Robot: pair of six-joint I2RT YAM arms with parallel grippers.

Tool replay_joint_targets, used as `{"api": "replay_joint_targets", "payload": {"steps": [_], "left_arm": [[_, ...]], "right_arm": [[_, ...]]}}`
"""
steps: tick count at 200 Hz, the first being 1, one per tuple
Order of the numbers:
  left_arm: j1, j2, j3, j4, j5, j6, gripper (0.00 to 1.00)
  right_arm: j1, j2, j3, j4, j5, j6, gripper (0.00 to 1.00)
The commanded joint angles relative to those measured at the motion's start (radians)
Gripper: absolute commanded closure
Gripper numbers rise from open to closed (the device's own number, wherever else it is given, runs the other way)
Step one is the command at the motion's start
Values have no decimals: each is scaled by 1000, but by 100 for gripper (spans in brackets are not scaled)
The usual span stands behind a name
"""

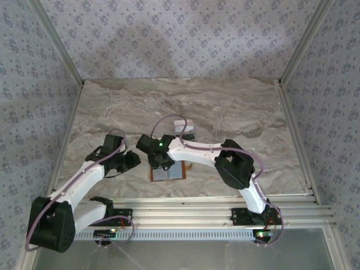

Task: Take the credit cards out of the card holder

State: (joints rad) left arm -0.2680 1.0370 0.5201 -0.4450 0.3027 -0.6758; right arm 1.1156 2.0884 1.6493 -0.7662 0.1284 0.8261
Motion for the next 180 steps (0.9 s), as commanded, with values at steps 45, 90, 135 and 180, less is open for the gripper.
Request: {"api": "replay_joint_targets", "payload": {"steps": [45, 90, 135, 180], "left_arm": [[19, -56, -2, -17, 25, 5, 77], [22, -46, 1, -21, 30, 10, 77], [21, -49, 1, -26, 27, 5, 77], [21, -29, 0, -10, 50, 6, 77]], "right_arm": [[21, 100, 87, -98, 24, 72, 51], [19, 147, 93, -95, -10, 63, 49], [14, 153, 76, -111, -1, 53, 58], [16, 133, 71, -107, 16, 42, 80]]}}
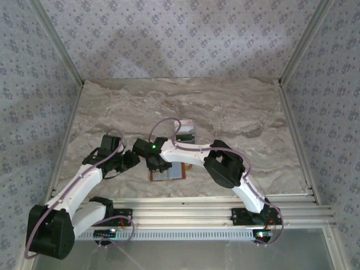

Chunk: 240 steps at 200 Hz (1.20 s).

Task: Take the credit cards out of the card holder

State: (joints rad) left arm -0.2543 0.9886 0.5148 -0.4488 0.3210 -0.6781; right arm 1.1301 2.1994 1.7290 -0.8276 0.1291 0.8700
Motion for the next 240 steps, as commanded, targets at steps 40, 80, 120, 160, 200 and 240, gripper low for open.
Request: {"api": "replay_joint_targets", "payload": {"steps": [40, 80, 120, 160, 200, 240], "left_arm": [[3, 85, -4, 58, 120, 1, 79], [-29, 169, 4, 149, 247, -60, 83], [-104, 207, 16, 141, 191, -118, 85], [-130, 219, 5, 159, 183, -156, 87], [-152, 244, 10, 167, 197, -181, 88], [-199, 320, 15, 200, 188, -198, 89]], "right_arm": [[3, -60, -60, 33, 20, -21, 87], [-4, -170, -172, 171, -44, -13, 89], [-26, -266, -321, 365, -92, 7, 88], [-39, -326, -427, 478, -133, 21, 87], [-43, -327, -459, 506, -152, 28, 84], [-45, -337, -483, 528, -148, 45, 84]]}}
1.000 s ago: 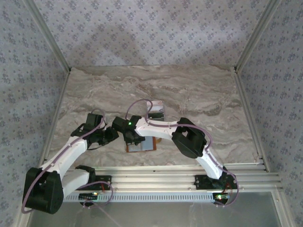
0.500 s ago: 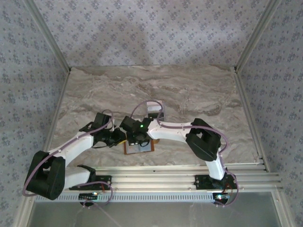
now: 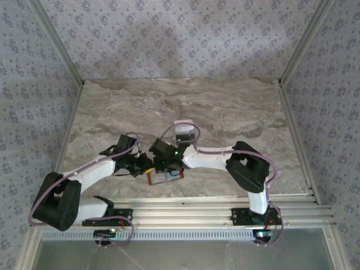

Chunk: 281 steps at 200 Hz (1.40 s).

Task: Take the credit cards out of the card holder

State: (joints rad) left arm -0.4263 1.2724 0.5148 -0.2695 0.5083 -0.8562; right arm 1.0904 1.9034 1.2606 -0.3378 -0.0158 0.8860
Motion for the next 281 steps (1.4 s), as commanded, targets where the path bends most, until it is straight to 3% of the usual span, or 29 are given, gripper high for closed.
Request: {"api": "replay_joint_targets", "payload": {"steps": [1, 33, 116, 174, 221, 281], "left_arm": [[-28, 37, 14, 22, 0, -20, 89], [-42, 94, 8, 42, -7, -25, 91], [-41, 133, 44, -21, -59, 21, 91], [-50, 155, 114, -106, -62, 67, 91], [-107, 163, 197, -140, -77, 70, 91], [-242, 311, 350, -135, -82, 50, 91]], "right_arm": [[-5, -41, -15, 38, -3, 30, 84], [-4, -65, -40, 43, 15, 46, 84], [-22, -175, -132, -100, 139, 107, 68], [-88, -247, -246, -162, 183, 102, 65], [-124, -352, -332, -108, 188, 81, 64], [-160, -465, -387, -116, 211, 81, 63]]}}
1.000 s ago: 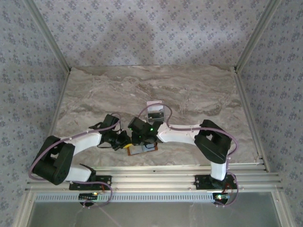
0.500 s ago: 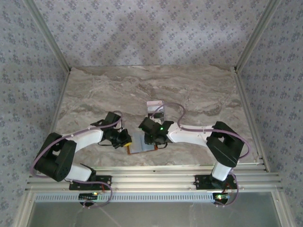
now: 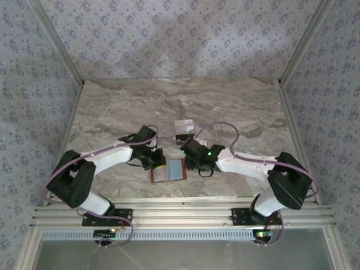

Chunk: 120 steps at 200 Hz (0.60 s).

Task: Take the credit cards out of the card holder

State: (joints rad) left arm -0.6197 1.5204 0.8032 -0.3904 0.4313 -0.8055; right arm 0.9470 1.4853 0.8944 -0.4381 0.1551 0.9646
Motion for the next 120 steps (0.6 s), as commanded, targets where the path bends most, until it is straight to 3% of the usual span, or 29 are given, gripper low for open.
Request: {"api": "replay_joint_targets", "payload": {"steps": [1, 66, 120], "left_arm": [[-51, 68, 64, -13, -5, -1, 90], [-138, 275, 175, 24, 3, -12, 91], [-121, 140, 161, -25, -92, 13, 90]], "right_arm": [[-18, -48, -21, -17, 41, 3, 63], [-44, -110, -55, -14, 24, -4, 63], [-45, -96, -51, 66, -96, -32, 63]]}}
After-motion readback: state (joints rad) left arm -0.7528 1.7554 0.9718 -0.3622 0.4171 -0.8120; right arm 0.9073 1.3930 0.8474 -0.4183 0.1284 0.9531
